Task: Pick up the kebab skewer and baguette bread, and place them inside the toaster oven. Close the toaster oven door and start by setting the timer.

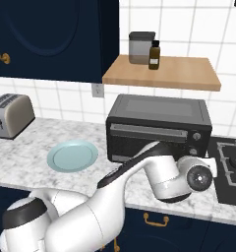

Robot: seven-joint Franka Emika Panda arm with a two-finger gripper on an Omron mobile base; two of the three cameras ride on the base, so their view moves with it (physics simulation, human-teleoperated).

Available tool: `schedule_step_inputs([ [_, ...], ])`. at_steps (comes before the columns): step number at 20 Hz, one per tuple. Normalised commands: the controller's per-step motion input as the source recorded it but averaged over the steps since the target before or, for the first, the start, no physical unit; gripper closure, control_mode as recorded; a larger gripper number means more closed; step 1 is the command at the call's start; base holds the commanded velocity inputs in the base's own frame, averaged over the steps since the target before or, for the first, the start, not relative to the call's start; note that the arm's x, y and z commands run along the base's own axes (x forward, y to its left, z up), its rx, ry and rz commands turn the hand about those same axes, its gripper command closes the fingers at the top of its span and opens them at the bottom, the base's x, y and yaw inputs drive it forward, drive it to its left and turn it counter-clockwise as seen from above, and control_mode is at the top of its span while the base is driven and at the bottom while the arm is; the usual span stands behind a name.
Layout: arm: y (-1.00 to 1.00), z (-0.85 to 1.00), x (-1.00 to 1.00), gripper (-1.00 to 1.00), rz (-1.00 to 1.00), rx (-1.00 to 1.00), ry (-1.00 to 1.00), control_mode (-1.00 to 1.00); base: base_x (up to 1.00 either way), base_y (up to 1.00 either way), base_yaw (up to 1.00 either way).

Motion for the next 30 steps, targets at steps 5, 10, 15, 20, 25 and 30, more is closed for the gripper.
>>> schedule_step_inputs([
  [5, -0.07, -0.01, 0.01, -1.0, 0.0, -0.21, -0.13, -1.0, 0.0, 0.0, 0.0],
  [10, 0.08, -0.02, 0.1, -1.0, 0.0, -0.21, -0.13, -1.0, 0.0, 0.0, 0.0],
  [15, 0.1, -0.03, 0.18, -1.0, 0.0, -0.2, -0.07, -1.0, 0.0, 0.0, 0.0],
  [20, 0.0, -0.04, 0.25, -1.0, 0.0, -0.17, -0.06, -1.0, 0.0, 0.0, 0.0],
  [25, -0.01, -0.05, 0.19, -1.0, 0.0, -0.17, -0.02, -1.0, 0.0, 0.0, 0.0],
  [30, -0.16, -0.11, 0.04, -1.0, 0.0, -0.11, 0.0, -1.0, 0.0, 0.0, 0.0],
])
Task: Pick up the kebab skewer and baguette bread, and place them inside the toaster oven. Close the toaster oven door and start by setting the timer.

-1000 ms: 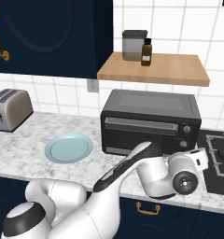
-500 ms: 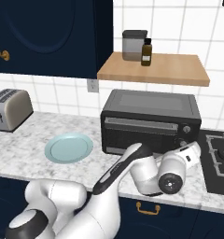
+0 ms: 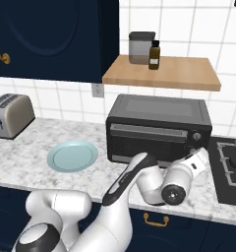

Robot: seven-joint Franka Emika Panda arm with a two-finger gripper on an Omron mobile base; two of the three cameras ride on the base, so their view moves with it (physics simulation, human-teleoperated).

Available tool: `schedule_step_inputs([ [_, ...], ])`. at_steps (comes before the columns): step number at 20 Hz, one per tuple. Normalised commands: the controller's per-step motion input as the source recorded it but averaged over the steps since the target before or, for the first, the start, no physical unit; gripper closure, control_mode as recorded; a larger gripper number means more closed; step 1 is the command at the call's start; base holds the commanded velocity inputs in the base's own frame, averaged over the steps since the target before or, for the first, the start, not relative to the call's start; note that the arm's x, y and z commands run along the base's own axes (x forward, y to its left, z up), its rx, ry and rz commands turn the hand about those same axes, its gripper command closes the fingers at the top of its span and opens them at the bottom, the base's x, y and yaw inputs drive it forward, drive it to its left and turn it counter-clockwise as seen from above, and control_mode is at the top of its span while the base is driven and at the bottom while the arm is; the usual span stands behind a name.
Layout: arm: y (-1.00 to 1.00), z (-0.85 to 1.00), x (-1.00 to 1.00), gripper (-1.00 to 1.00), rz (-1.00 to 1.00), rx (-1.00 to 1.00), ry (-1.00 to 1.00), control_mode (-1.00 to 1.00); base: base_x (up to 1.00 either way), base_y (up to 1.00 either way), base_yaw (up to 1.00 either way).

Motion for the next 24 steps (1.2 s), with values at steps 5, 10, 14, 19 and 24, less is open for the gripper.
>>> schedule_step_inputs([
  [5, -0.19, -0.1, 0.0, -1.0, 0.0, -0.01, 0.0, -1.0, 0.0, 0.0, 0.0],
  [10, -0.01, -0.02, 0.0, -1.0, 0.0, 0.0, 0.0, -1.0, 0.0, 0.0, 0.0],
  [14, -0.03, 0.0, 0.0, -1.0, 0.0, 0.0, 0.0, -1.0, 0.0, 0.0, 0.0],
  [19, -0.05, -0.08, 0.02, -1.0, 0.0, 0.0, 0.0, -1.0, 0.0, 0.0, 0.0],
  [24, -0.04, -0.02, 0.03, -1.0, 0.0, 0.0, 0.0, -1.0, 0.0, 0.0, 0.0],
])
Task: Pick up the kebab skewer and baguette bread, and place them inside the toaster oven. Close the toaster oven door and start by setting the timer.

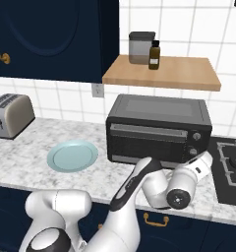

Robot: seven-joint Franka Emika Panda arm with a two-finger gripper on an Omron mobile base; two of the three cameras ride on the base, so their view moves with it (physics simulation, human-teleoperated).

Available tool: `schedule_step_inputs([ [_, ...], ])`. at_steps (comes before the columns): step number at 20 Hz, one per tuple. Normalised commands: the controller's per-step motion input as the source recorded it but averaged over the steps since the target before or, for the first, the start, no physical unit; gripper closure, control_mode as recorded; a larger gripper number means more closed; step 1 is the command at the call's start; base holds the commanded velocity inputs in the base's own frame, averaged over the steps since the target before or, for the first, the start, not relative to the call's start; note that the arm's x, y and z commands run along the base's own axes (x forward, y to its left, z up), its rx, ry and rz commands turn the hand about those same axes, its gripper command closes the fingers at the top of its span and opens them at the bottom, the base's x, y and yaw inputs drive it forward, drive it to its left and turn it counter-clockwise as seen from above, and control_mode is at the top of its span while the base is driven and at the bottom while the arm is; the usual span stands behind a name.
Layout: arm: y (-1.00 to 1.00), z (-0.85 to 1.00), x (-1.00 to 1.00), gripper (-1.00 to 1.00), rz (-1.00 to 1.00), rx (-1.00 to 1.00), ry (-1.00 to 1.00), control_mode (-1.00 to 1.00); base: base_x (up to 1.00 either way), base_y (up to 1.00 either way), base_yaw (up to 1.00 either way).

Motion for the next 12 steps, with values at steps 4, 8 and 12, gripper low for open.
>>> schedule_step_inputs([
  [4, -0.02, -0.06, 0.0, -1.0, 0.0, 0.0, 0.0, -1.0, 0.0, 0.0, 0.0],
  [8, 0.0, -0.17, 0.0, -1.0, -0.01, 0.0, 0.0, -1.0, 0.0, 0.0, 0.0],
  [12, 0.0, -0.23, 0.0, -1.0, 0.0, 0.0, 0.0, -1.0, 0.0, 0.0, 0.0],
])
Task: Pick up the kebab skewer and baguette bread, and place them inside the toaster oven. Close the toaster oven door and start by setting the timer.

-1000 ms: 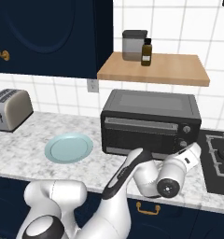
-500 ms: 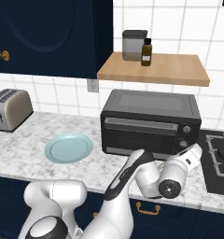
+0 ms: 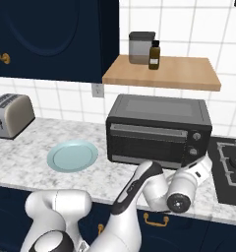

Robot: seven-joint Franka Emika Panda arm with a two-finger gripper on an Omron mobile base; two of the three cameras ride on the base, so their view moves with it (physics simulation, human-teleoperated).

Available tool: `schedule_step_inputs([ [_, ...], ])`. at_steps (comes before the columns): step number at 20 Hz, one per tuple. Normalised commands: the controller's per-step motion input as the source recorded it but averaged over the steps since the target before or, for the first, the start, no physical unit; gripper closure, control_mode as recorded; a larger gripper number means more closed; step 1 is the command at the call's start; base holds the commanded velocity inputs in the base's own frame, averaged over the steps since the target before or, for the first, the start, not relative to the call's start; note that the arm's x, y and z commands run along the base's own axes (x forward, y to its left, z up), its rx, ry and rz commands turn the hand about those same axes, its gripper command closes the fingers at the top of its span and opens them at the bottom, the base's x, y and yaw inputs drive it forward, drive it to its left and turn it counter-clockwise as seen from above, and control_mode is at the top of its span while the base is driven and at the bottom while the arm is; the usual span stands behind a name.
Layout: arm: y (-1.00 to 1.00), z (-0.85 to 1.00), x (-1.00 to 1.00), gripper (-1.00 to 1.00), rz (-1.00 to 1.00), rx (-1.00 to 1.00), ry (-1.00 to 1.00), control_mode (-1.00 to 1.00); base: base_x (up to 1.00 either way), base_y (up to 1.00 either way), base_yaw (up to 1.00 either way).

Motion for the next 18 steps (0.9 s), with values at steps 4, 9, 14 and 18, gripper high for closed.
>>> schedule_step_inputs([
  [4, 0.0, -0.17, 0.0, -1.0, 0.0, 0.0, 0.0, -1.0, 0.0, 0.0, 0.0],
  [9, 0.0, -0.17, 0.06, -1.0, 0.0, 0.0, 0.0, -1.0, 0.0, 0.0, 0.0],
  [14, -0.02, -0.1, 0.2, -1.0, 0.0, 0.0, 0.0, -1.0, 0.0, 0.0, 0.0],
  [18, -0.08, -0.04, 0.21, -1.0, 0.0, 0.0, 0.0, -1.0, 0.0, 0.0, 0.0],
])
